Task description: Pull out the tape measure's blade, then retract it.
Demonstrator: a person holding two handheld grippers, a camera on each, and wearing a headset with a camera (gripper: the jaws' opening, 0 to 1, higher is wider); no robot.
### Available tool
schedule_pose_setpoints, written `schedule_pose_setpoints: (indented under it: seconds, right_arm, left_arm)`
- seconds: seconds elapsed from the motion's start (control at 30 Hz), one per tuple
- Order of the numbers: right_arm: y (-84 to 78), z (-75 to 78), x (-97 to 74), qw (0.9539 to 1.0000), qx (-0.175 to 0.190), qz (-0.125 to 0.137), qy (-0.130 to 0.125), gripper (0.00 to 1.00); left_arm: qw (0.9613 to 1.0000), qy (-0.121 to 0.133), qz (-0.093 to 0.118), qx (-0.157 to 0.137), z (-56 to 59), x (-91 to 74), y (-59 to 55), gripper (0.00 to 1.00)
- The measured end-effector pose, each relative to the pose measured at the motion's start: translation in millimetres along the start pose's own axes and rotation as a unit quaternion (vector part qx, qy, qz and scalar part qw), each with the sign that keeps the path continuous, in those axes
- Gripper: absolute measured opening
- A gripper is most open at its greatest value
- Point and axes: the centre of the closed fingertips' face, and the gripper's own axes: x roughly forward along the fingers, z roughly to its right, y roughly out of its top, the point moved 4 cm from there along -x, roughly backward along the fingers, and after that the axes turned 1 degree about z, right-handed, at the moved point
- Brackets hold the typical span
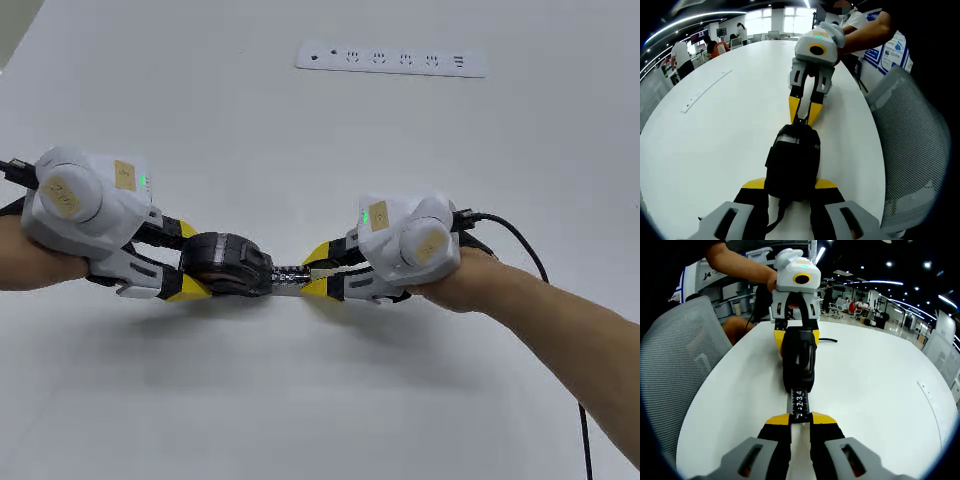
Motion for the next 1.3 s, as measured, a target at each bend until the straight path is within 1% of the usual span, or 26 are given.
schedule_pose_setpoints:
  seconds: [0.57,1.3]
  right_arm:
    - [-10.9,-0.3,-10.9,1.0000,0.002,-0.007,0.003,0.11]
    - [-28.6,-0.4,-33.2,0.9998,0.008,-0.017,0.000,0.12]
  left_arm:
    - [1.0000,-0.001,-0.002,0.004,-0.2,0.1,-0.2,0.29]
    - [1.0000,-0.002,-0.002,0.001,0.7,1.6,1.8,0.29]
